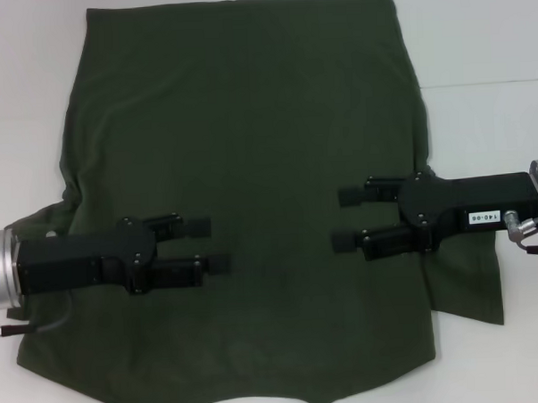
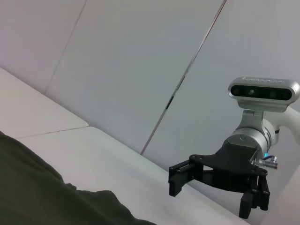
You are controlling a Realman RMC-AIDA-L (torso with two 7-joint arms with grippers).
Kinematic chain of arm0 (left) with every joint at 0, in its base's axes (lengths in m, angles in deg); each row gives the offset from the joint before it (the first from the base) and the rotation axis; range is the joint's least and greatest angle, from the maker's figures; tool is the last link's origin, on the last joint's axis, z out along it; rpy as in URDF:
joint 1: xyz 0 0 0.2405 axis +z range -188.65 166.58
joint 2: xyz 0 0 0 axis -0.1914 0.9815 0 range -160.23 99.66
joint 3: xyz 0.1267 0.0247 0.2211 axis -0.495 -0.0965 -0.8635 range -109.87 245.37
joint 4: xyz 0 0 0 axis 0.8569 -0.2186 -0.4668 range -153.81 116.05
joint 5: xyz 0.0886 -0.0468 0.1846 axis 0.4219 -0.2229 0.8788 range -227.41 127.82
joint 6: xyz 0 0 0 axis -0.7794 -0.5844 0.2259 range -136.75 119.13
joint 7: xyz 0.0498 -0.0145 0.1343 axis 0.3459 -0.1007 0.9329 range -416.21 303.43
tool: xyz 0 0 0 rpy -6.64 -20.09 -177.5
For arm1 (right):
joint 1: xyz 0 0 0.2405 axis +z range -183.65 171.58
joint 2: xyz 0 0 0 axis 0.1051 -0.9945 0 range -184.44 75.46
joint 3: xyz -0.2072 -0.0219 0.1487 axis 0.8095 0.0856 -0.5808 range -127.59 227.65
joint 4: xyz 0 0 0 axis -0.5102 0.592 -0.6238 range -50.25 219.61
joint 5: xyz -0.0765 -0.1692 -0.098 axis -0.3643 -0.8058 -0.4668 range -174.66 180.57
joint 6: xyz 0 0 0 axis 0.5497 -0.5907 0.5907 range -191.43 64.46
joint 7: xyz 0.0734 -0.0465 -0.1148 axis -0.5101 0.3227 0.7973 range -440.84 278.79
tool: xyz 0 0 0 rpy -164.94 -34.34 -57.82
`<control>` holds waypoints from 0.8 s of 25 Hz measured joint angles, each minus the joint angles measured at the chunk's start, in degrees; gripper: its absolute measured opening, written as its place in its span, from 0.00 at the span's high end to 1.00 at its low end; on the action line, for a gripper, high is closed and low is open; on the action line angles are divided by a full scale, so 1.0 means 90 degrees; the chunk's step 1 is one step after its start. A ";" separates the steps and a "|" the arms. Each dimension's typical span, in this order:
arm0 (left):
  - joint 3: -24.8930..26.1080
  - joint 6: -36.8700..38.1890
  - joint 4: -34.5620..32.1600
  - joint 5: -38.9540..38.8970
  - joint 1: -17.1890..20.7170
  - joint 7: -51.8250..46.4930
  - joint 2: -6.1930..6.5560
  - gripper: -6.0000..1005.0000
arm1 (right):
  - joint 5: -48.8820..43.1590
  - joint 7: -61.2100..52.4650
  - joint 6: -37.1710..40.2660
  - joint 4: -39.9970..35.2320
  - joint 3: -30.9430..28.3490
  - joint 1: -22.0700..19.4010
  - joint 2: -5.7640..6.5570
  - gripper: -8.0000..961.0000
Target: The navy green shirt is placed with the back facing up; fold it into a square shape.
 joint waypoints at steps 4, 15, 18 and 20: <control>0.0000 0.0001 0.0000 0.0000 -0.0002 0.0000 0.0000 0.13 | 0.0000 0.0001 -0.0056 0.0003 0.0000 0.0007 -0.0001 0.02; 0.0000 -0.0012 0.0000 0.0000 0.0017 0.0101 -0.0008 0.13 | 0.0017 -0.0082 -0.0300 0.0028 -0.0046 -0.0027 -0.0018 0.02; 0.0005 -0.0036 0.0000 0.0000 0.0029 0.0112 -0.0010 0.13 | 0.0046 -0.0165 -0.0350 0.0048 -0.0149 -0.0060 -0.0013 0.02; 0.0006 -0.0045 0.0000 0.0000 0.0031 0.0127 -0.0013 0.13 | 0.0048 -0.0187 -0.0354 0.0095 -0.0241 -0.0066 0.0004 0.02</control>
